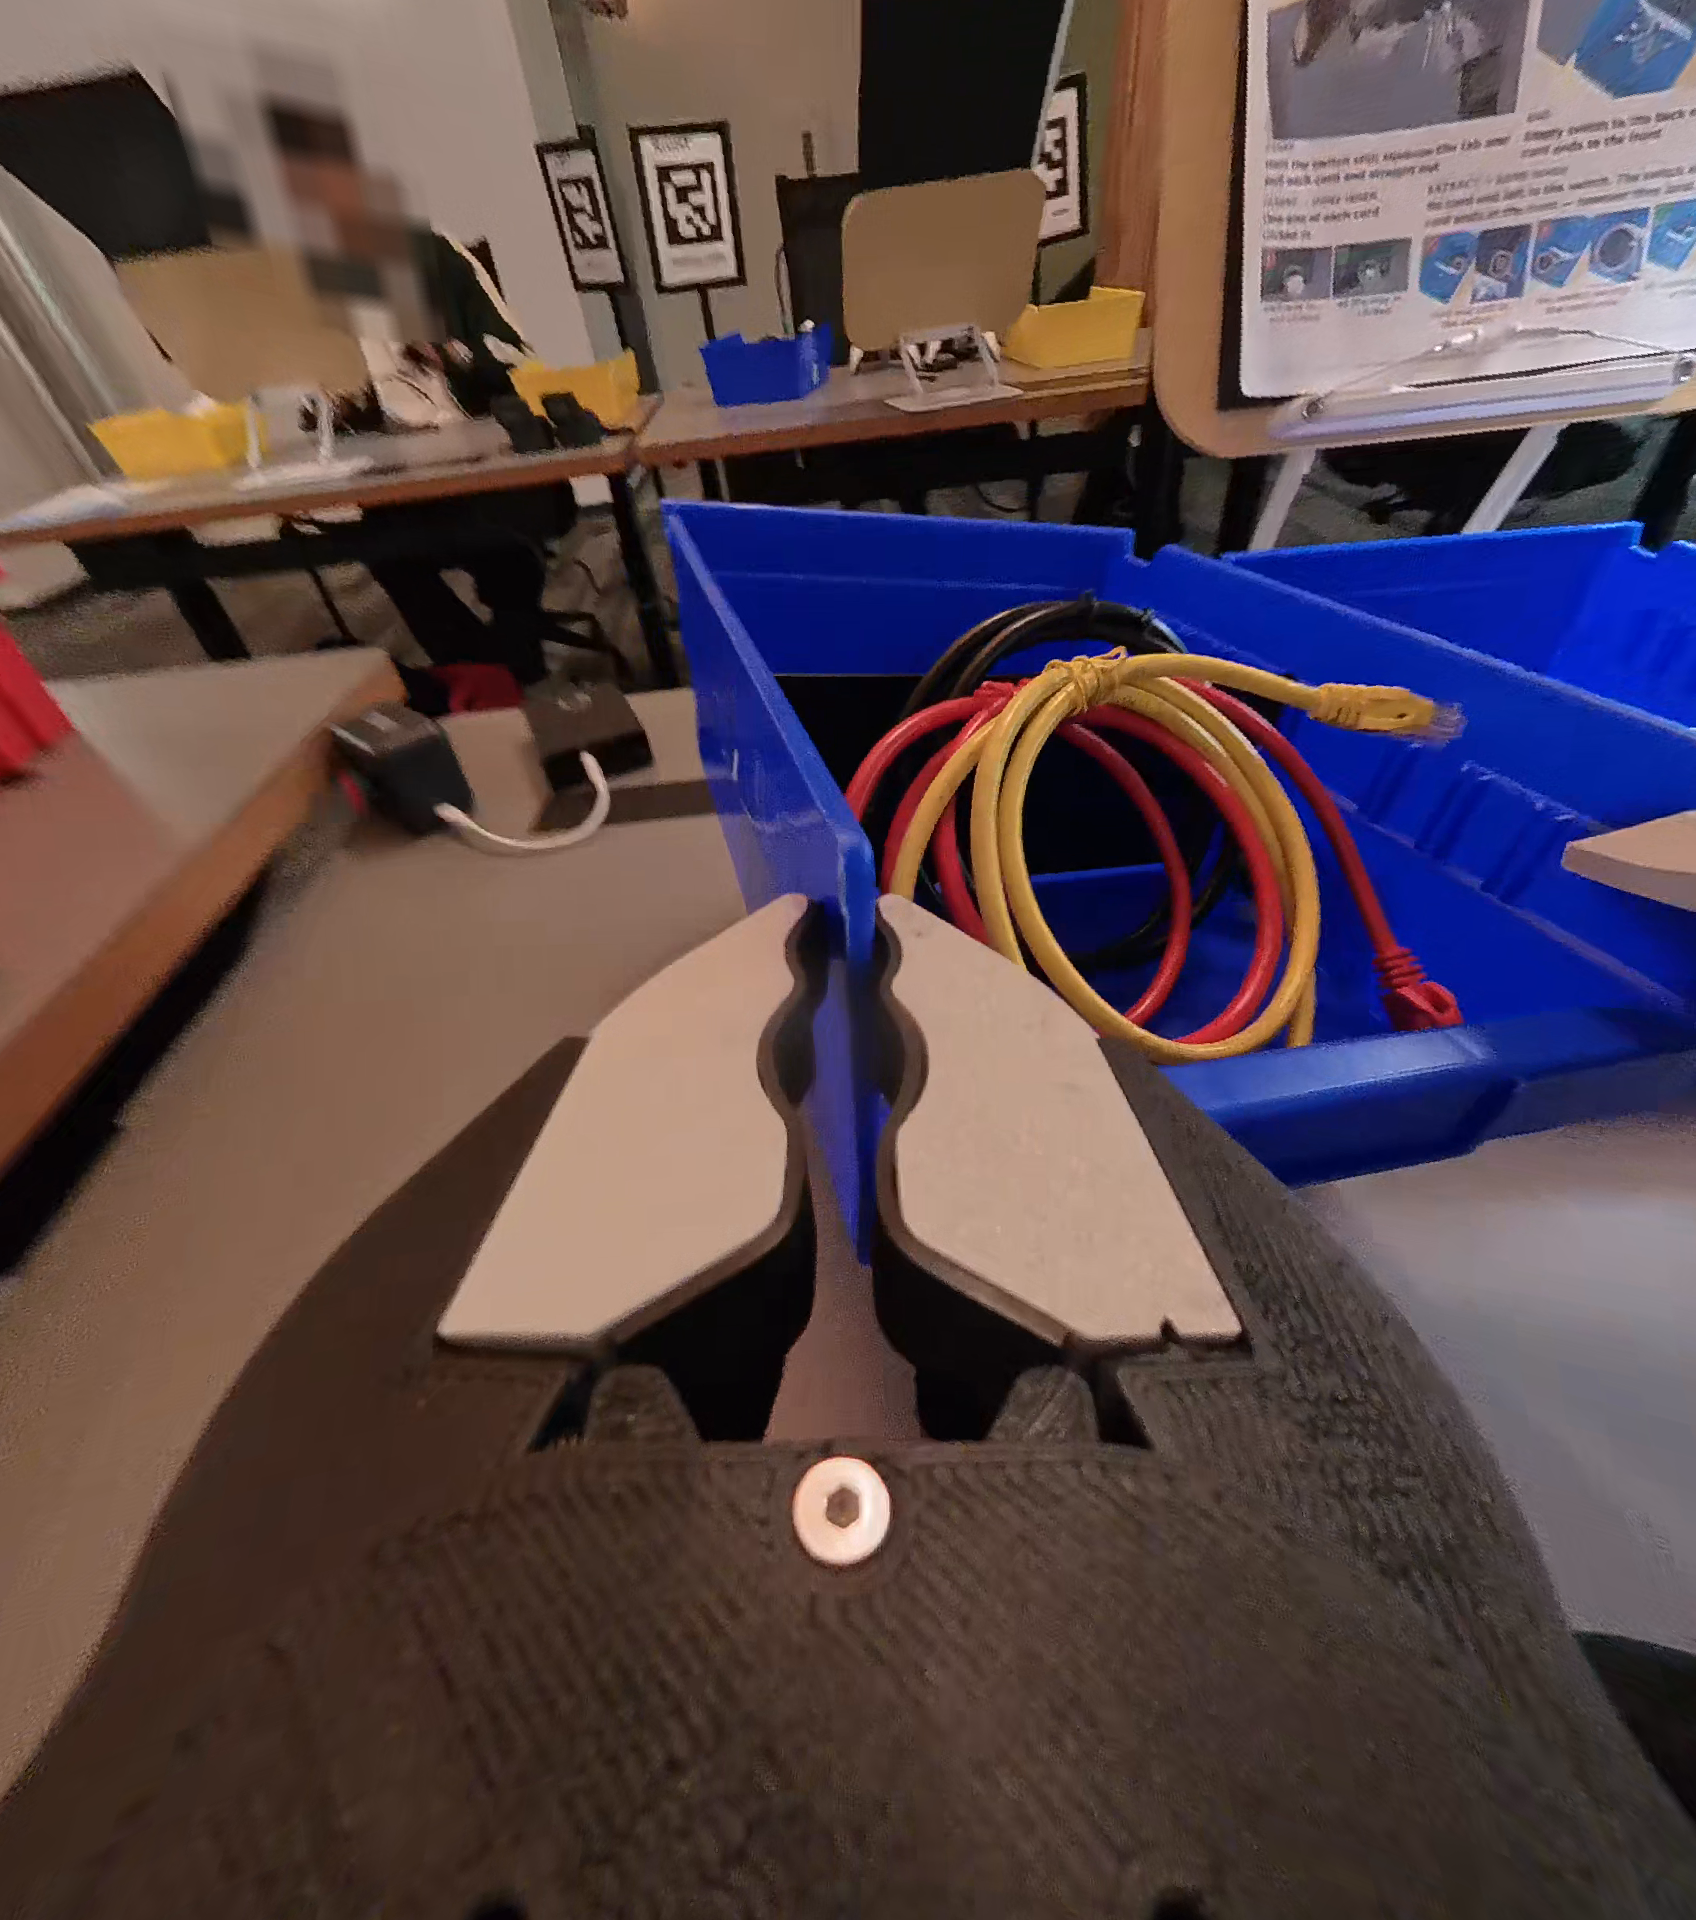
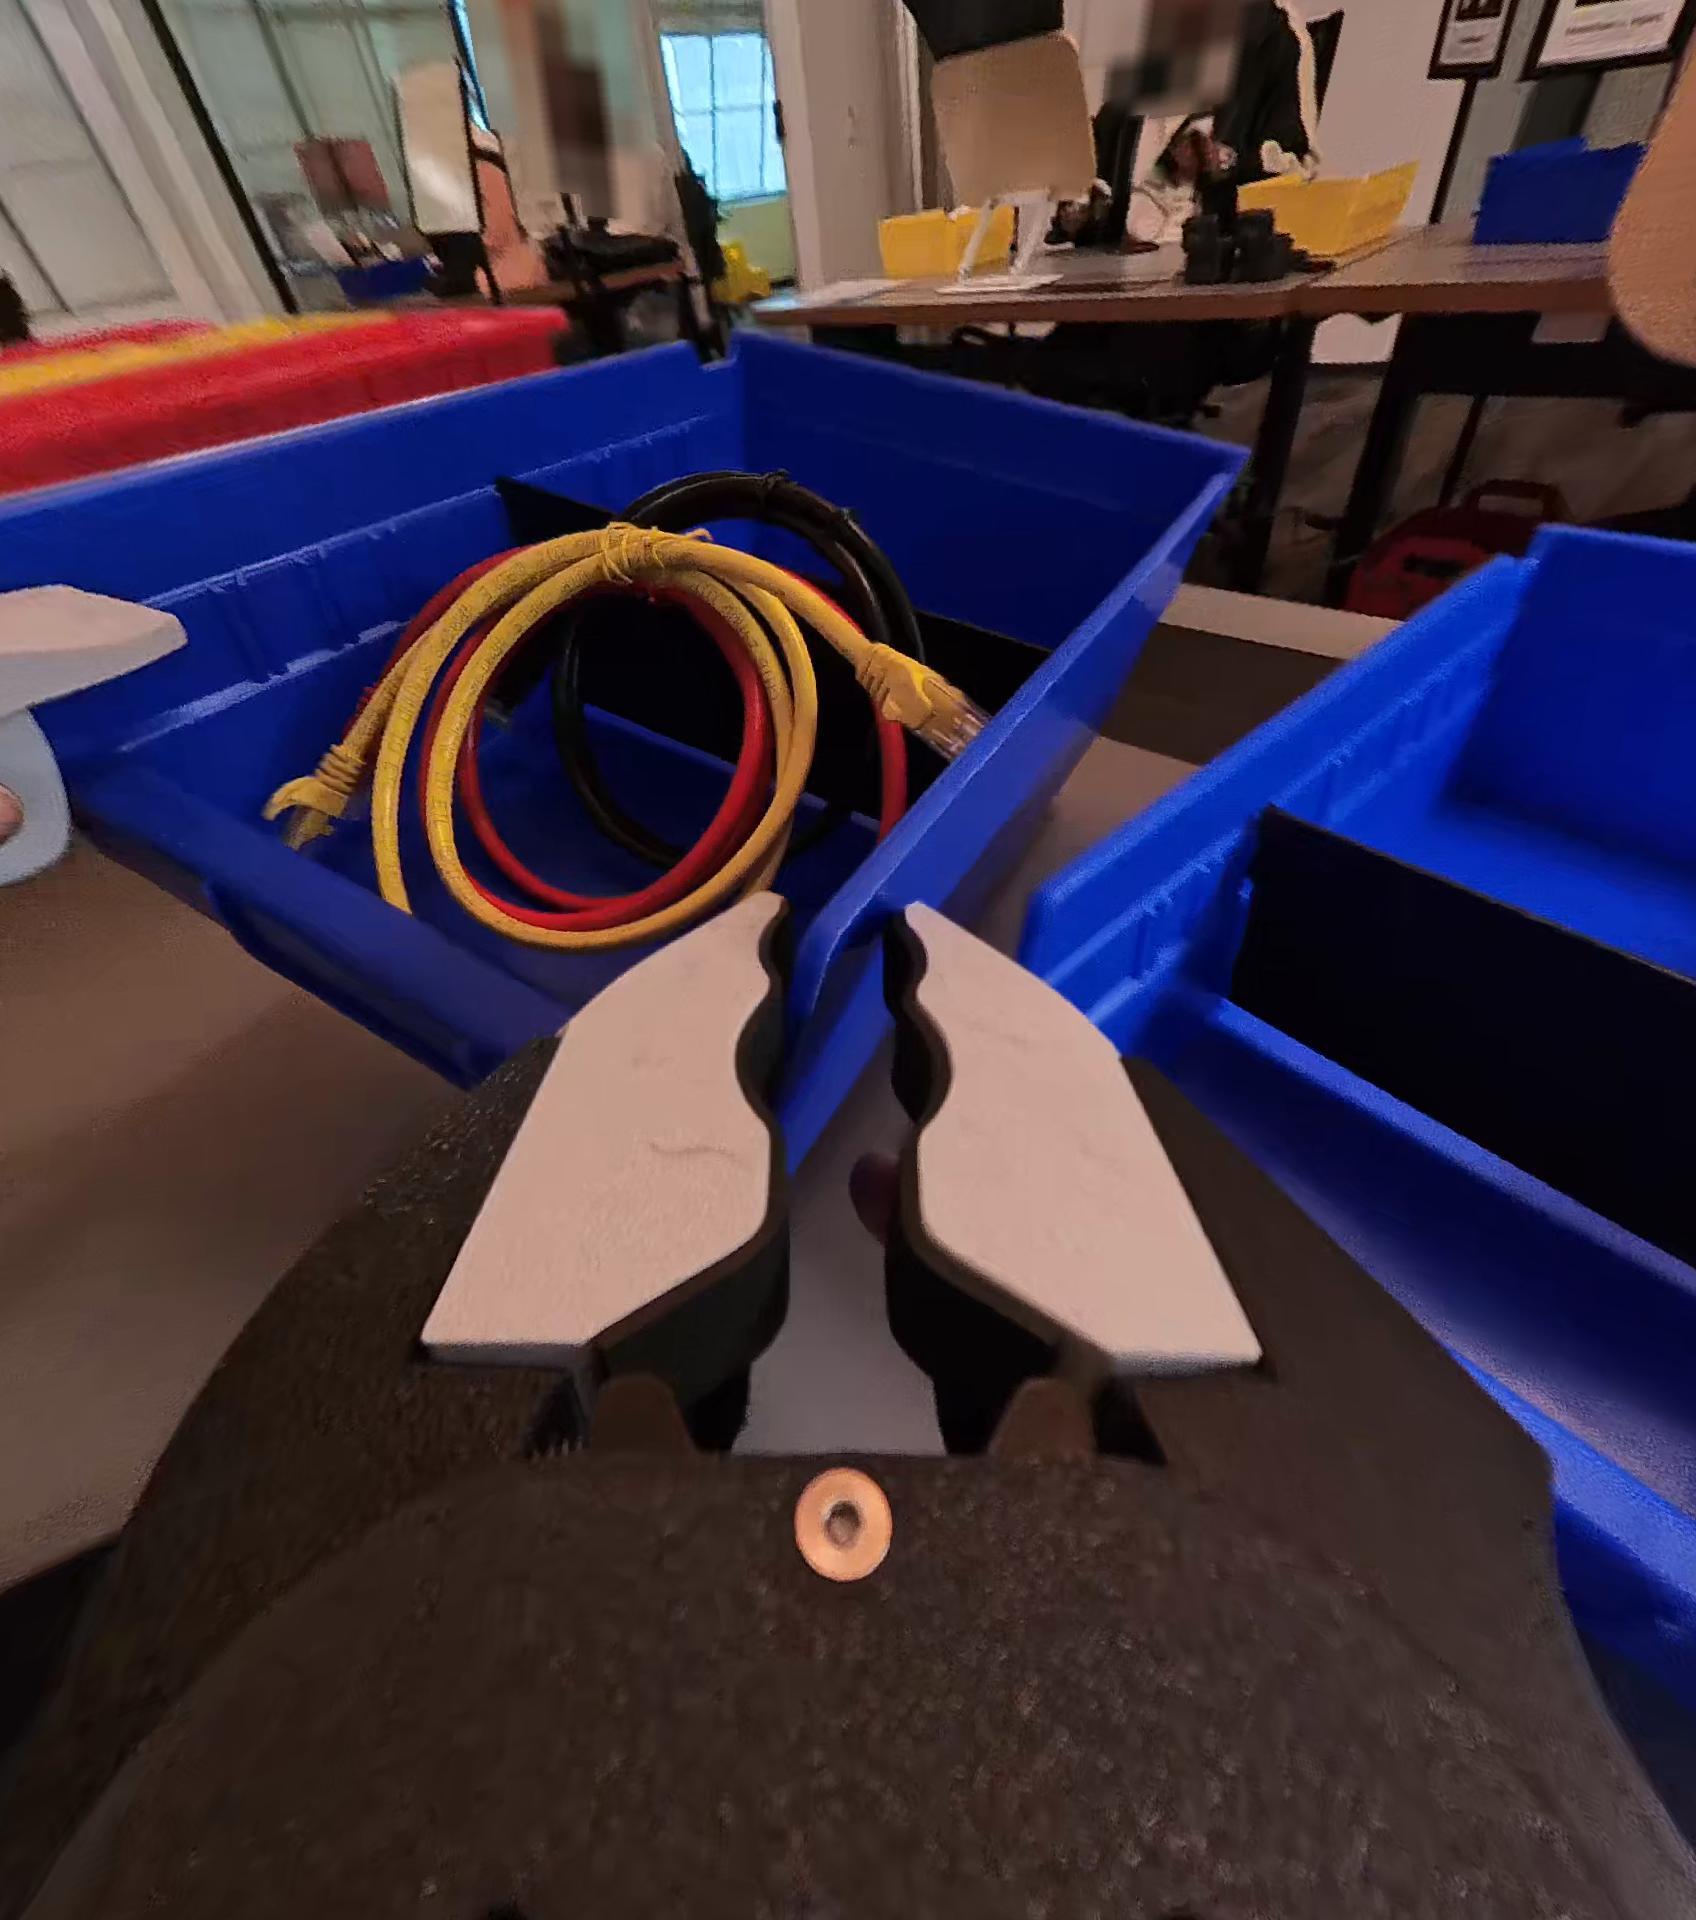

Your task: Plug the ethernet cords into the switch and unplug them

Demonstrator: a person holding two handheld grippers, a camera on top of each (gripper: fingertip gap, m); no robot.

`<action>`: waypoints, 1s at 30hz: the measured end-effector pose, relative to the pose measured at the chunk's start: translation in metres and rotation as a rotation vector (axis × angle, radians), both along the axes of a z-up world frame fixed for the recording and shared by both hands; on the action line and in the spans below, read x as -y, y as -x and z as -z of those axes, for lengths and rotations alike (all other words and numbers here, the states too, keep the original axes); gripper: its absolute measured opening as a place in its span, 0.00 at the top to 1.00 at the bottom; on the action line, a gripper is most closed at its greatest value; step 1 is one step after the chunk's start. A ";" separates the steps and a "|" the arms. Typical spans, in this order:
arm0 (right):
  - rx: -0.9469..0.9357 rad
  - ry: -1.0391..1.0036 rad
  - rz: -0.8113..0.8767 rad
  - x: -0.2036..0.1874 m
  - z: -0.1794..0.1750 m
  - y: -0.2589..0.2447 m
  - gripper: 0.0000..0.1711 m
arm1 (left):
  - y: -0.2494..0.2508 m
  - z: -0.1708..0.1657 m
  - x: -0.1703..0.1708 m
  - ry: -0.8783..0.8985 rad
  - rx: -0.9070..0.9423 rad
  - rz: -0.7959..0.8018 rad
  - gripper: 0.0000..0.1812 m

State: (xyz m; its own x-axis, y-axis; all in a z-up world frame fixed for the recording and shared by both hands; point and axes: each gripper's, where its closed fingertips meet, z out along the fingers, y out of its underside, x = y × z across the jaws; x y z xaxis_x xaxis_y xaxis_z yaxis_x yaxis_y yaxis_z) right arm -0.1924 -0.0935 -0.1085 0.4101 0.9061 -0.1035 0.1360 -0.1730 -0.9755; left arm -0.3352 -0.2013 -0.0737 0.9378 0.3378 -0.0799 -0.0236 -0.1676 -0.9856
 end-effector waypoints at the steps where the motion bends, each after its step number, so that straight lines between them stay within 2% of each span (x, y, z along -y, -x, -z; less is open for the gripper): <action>1: 0.029 -0.012 0.017 -0.005 0.010 -0.004 0.91 | -0.002 0.012 -0.006 -0.002 0.036 0.020 0.96; 4: 0.069 -0.015 0.062 -0.021 0.030 -0.023 0.93 | -0.018 0.044 -0.023 0.035 0.070 0.083 0.95; 6: 0.084 -0.041 0.112 -0.033 0.032 -0.041 0.93 | -0.036 0.053 -0.034 0.054 0.056 0.158 0.94; 8: 0.087 -0.041 0.107 -0.039 0.032 -0.055 0.86 | -0.053 0.062 -0.046 0.132 0.046 0.233 0.92; 11: 0.189 -0.024 -0.010 -0.035 0.040 -0.070 0.80 | -0.065 0.082 -0.057 0.273 0.020 0.286 0.88; 14: 0.221 -0.053 -0.107 -0.035 0.025 -0.099 0.74 | -0.072 0.078 -0.060 0.328 -0.018 0.302 0.80; 16: 0.263 -0.094 -0.120 -0.046 0.010 -0.124 0.71 | -0.072 0.077 -0.058 0.411 -0.124 0.274 0.76; 18: 0.354 -0.159 -0.109 -0.064 0.003 -0.149 0.70 | -0.068 0.076 -0.057 0.493 -0.251 0.239 0.77; 20: 0.464 -0.215 -0.138 -0.079 0.008 -0.165 0.70 | -0.065 0.081 -0.056 0.559 -0.272 0.253 0.78; 23: 0.659 -0.267 -0.238 -0.095 0.036 -0.176 0.66 | -0.065 0.086 -0.056 0.540 -0.205 0.323 0.79; 25: 0.781 -0.320 -0.298 -0.105 0.057 -0.177 0.64 | -0.060 0.076 -0.051 0.508 -0.218 0.321 0.77; 28: 0.918 -0.367 -0.372 -0.115 0.083 -0.174 0.61 | -0.047 0.037 -0.033 0.460 -0.303 0.274 0.76; 30: 0.966 -0.364 -0.405 -0.118 0.094 -0.169 0.63 | -0.053 0.014 -0.024 0.432 -0.319 0.307 0.75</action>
